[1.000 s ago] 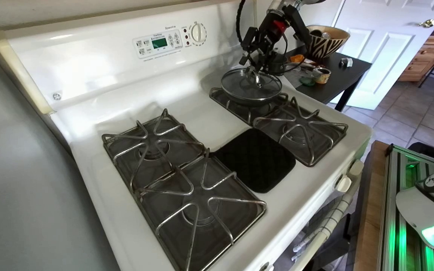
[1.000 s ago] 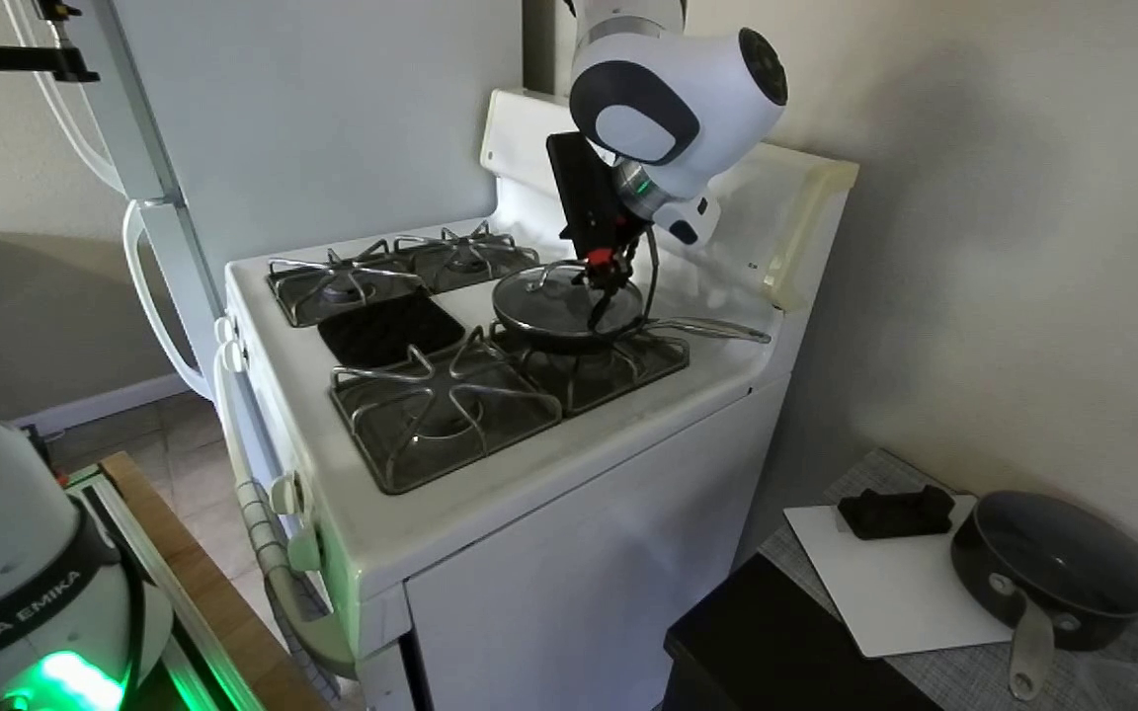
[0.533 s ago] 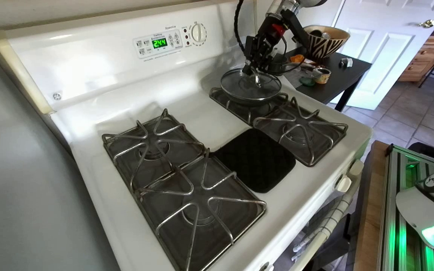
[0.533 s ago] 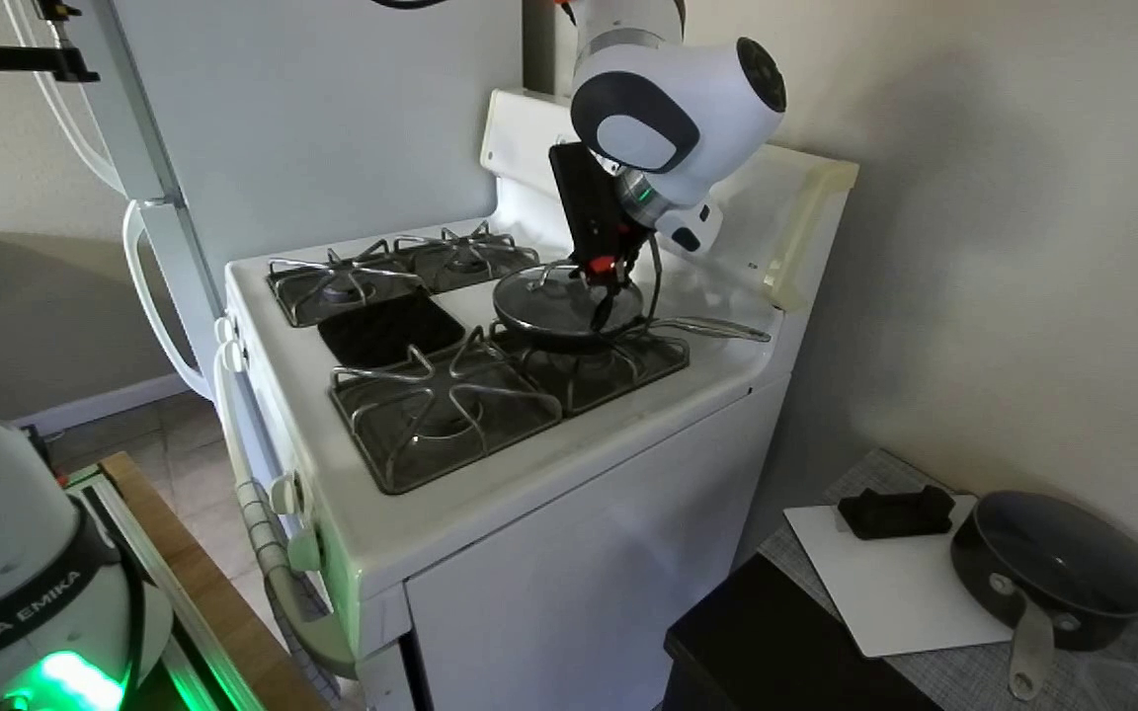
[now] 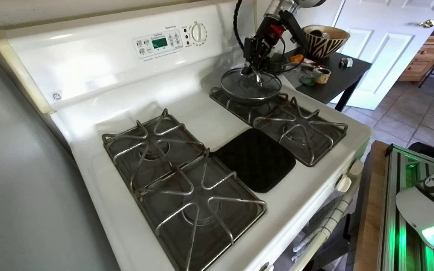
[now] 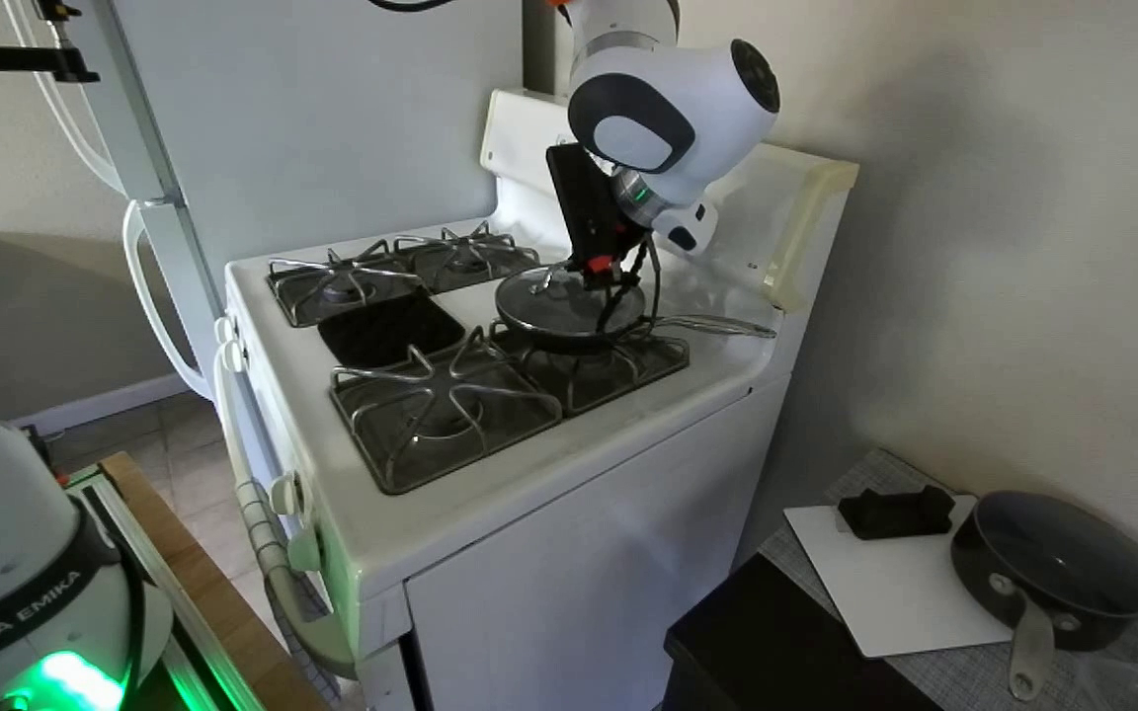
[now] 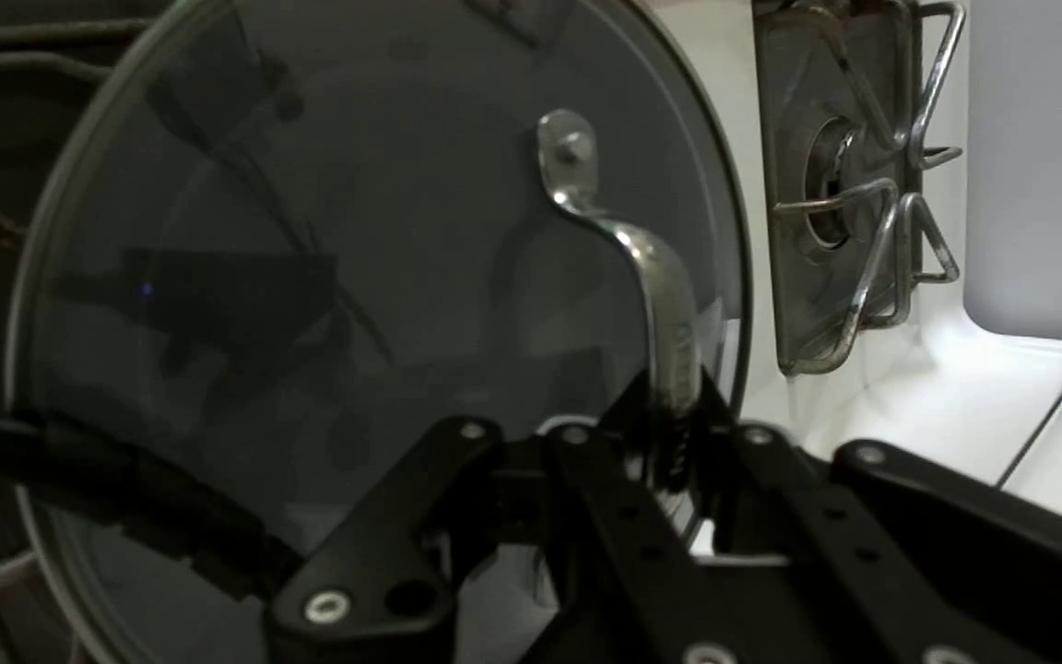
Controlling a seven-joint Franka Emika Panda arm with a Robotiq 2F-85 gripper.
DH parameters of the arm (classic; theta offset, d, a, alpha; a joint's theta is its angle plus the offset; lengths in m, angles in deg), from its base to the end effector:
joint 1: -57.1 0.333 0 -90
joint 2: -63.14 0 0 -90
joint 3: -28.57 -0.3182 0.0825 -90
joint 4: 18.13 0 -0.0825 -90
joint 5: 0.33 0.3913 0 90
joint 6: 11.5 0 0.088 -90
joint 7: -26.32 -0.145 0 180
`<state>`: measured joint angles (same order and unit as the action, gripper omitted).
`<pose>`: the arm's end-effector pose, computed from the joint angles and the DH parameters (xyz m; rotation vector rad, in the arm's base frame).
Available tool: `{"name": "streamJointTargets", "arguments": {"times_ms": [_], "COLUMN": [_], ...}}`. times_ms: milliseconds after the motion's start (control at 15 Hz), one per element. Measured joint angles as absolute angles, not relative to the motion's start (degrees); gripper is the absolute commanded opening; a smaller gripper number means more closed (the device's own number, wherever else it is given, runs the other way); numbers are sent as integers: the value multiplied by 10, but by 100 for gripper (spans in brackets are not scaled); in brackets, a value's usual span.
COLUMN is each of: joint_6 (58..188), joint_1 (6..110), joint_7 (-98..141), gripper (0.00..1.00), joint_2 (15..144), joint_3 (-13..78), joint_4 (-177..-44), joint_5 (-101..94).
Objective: Remove the glass lid from the pan and put it on the black potholder
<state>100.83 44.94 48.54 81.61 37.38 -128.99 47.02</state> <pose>0.5838 -0.1419 0.2838 -2.3781 0.5051 0.0056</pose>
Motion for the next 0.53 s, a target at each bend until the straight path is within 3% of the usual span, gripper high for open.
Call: {"name": "streamJointTargets", "arguments": {"times_ms": [533], "joint_6": [1008], "joint_1": [449], "joint_7": [485], "gripper": [0], "joint_2": [816], "joint_3": [370], "joint_4": [-1287], "joint_5": [459]}}
